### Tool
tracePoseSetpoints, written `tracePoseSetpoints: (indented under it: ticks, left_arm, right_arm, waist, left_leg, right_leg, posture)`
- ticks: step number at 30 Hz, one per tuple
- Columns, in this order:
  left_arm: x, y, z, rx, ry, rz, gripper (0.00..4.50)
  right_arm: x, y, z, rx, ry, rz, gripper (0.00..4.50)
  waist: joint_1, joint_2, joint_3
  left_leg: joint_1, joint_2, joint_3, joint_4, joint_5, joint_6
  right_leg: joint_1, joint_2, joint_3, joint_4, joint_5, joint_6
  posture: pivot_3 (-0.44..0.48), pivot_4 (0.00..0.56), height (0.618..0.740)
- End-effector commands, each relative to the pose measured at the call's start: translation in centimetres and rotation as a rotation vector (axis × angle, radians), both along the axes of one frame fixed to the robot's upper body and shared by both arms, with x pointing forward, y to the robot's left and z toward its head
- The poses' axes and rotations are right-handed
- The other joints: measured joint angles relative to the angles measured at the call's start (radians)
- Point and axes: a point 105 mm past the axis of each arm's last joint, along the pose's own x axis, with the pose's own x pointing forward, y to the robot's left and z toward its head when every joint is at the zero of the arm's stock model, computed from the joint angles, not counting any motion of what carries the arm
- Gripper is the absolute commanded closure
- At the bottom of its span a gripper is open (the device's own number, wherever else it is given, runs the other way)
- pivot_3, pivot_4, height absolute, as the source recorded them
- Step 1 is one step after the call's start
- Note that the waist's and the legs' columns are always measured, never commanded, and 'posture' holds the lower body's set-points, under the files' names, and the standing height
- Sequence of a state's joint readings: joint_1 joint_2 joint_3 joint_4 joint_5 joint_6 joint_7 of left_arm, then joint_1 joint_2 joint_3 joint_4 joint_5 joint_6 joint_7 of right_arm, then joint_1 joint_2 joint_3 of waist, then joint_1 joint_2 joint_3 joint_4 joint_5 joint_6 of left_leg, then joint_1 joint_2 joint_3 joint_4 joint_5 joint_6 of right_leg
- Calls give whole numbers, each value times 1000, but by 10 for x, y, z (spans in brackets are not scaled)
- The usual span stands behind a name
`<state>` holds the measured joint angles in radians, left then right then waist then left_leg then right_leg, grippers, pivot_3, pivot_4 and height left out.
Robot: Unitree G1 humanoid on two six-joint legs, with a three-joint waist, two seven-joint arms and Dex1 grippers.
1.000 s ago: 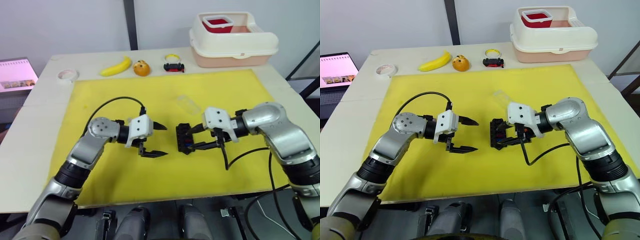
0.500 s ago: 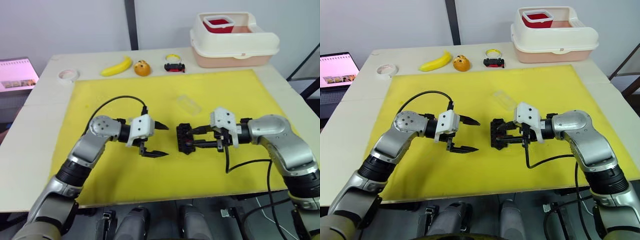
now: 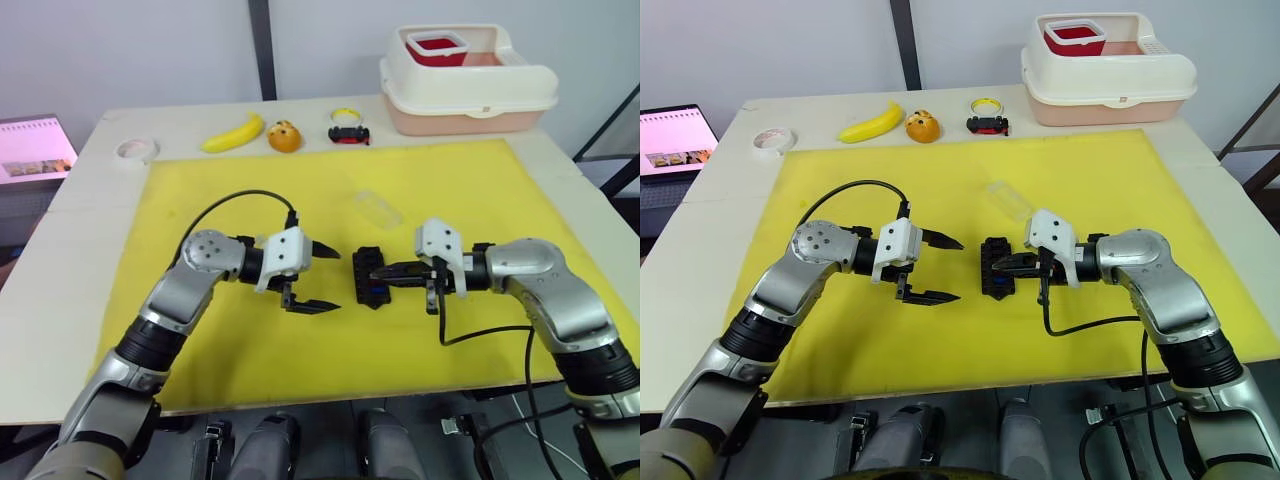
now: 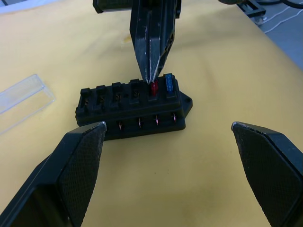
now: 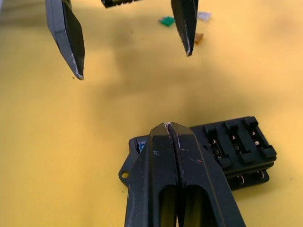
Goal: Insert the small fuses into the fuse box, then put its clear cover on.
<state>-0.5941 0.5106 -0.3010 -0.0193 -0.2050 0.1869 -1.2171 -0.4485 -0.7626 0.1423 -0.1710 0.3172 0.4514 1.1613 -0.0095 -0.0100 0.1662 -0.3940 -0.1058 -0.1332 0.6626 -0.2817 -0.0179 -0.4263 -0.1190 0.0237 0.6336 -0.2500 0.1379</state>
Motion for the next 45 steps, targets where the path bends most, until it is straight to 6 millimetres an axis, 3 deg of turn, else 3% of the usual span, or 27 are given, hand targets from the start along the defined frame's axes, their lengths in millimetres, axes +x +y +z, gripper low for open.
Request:
tracePoseSetpoints:
  ticks: [1,9,22,29,34,38,41,43,45]
  left_arm:
    - [-1,-2,7,-9,-37,-10,0]
    - [-1,-3,9,-13,-42,-14,0]
    - [3,-2,10,-10,-44,-6,0]
    - [3,-3,10,-15,-44,-6,0]
    - [6,3,12,-61,-21,45,0]
    - [6,22,19,-160,42,160,0]
    - [1,55,16,-215,124,303,0]
    - [-6,84,12,-243,200,416,0]
    - [-14,118,8,-249,273,535,0]
  right_arm:
    - [3,2,6,3,-46,2,4472]
    - [9,-2,-5,-24,-43,-40,4472]
    - [-3,3,-9,-32,-18,7,4472]
    - [3,-7,-22,-92,-23,-43,4472]
    - [-4,-1,8,61,-18,-56,4472]
    - [-4,-18,36,177,-39,-194,4472]
    - [-8,-52,44,206,-39,-357,4472]
    - [-12,-80,43,176,-41,-467,3953]
    - [-18,-105,44,144,-45,-555,3131]
  waist:
    - [0,0,0]
    - [0,0,0]
    - [1,0,0]
    - [1,0,-1]
    - [2,0,-1]
    - [0,0,-1]
    - [1,0,-1]
    - [1,0,-1]
    - [1,0,-1]
  left_leg:
    - [0,0,0,0,0,0]
    - [0,0,0,0,0,0]
    - [0,0,0,0,0,0]
    - [0,0,0,0,0,0]
    - [1,0,0,0,0,0]
    - [0,0,-1,0,0,0]
    - [0,0,-1,-1,0,0]
    - [0,0,-1,-1,0,1]
    - [0,0,-1,-1,-1,1]
  right_leg:
    - [0,0,0,0,0,0]
    - [0,0,0,0,0,0]
    - [0,0,0,0,0,0]
    - [1,0,0,0,0,0]
    - [1,0,0,0,0,0]
    - [0,0,0,0,0,0]
    - [0,0,0,0,0,0]
    - [0,0,1,0,0,0]
    - [0,0,1,0,0,0]
  posture:
    - [0,150,740]
    - [0,150,740]
    - [0,150,740]
    - [0,150,740]
    - [0,150,740]
    - [0,150,740]
    - [0,150,740]
    - [0,150,740]
    - [0,150,740]
